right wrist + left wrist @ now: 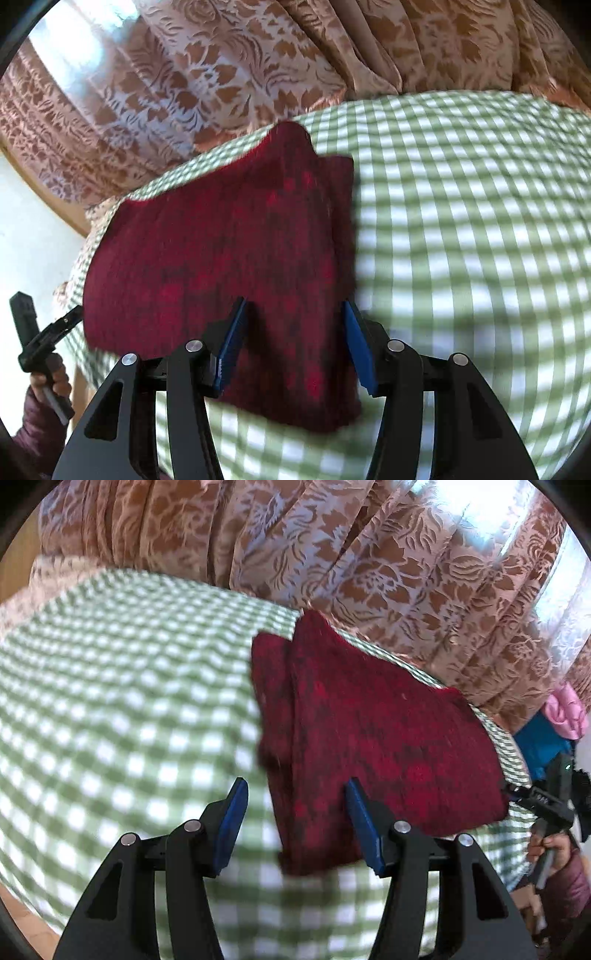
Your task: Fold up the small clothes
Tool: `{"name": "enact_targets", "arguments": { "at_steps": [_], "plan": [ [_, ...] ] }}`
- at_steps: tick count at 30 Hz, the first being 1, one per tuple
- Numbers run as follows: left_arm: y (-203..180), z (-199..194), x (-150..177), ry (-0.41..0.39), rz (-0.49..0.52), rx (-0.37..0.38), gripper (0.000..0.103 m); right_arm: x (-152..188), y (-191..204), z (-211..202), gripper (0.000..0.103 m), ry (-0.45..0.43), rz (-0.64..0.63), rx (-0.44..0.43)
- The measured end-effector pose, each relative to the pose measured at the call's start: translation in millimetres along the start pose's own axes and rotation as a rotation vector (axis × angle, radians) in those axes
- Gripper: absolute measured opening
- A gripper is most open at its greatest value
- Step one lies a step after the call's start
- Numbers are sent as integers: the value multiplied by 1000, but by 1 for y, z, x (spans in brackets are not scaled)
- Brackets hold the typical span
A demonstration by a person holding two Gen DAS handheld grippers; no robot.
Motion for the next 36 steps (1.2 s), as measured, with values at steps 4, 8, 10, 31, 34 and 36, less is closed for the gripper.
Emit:
{"name": "enact_targets", "arguments": {
  "at_steps": [4,8,10,31,34,36],
  "plan": [
    [1,7,18,25,-73,58,23,19,-2,-4,51,3,27,-24],
    [-5,8,20,23,-52,56,12,21,1,-4,18,6,5,-7],
    [-5,1,19,23,-33,58,11,20,2,-8,14,4,-2,5],
    [-14,-54,33,-25,199,-149,22,72,-6,-57,33,124,23,-28],
    [-16,-56,20,-70,235,-205,31,63,-3,-58,51,110,16,-25],
    [-16,-57,13,-91,242,-219,34,55,-1,-61,57,86,-1,-2]
  ]
}}
Point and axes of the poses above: each gripper's, at about its wrist camera, not at the fingertips, and z roughly the way its jaws point, y to its left, x to its underside, the point moved 4 cm from there along z, roughly the way its jaws point, and after that the axes turned 12 degrees about -y, right-handed, at the moved point
